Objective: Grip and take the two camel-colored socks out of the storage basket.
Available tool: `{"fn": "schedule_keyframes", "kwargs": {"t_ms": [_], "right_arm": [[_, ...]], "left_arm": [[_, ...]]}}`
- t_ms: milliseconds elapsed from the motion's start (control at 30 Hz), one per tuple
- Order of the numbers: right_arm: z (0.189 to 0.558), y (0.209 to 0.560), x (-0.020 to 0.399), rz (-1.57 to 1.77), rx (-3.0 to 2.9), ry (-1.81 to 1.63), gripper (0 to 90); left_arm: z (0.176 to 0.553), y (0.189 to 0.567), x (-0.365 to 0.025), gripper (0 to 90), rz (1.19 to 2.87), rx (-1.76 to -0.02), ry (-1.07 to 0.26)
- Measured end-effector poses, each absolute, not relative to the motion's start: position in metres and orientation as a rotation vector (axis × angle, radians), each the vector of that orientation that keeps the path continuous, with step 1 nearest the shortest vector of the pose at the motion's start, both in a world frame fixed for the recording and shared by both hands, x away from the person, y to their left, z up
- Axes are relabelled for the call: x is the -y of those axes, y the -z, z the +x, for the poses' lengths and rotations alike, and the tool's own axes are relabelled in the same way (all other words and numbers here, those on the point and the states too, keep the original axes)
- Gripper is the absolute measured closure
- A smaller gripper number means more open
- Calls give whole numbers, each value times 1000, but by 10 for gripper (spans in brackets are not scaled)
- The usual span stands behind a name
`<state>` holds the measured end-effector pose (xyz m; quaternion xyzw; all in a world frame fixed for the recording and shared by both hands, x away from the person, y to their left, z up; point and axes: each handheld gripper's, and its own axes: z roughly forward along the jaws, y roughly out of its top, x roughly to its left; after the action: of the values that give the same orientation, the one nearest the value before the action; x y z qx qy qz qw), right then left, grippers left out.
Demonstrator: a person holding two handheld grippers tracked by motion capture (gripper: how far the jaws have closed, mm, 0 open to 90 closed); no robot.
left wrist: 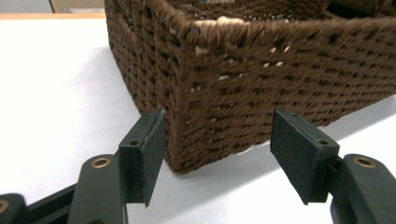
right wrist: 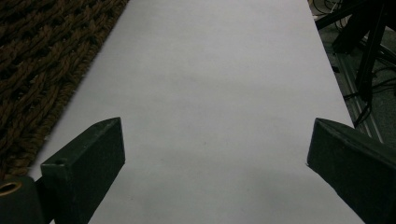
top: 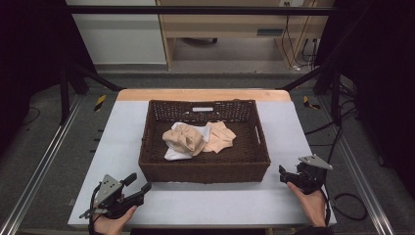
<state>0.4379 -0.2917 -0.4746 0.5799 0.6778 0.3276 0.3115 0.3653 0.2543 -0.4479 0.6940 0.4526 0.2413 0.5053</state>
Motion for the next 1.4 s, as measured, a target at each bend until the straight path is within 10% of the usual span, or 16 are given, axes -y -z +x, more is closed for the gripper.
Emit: {"fn": "schedule_keyframes", "kwargs": {"t_ms": [1400], "right_arm": [[438, 476, 294, 1522, -1747, -890, 41]], "left_arm": [[430, 356, -196, 366, 1565, -987, -602]]}}
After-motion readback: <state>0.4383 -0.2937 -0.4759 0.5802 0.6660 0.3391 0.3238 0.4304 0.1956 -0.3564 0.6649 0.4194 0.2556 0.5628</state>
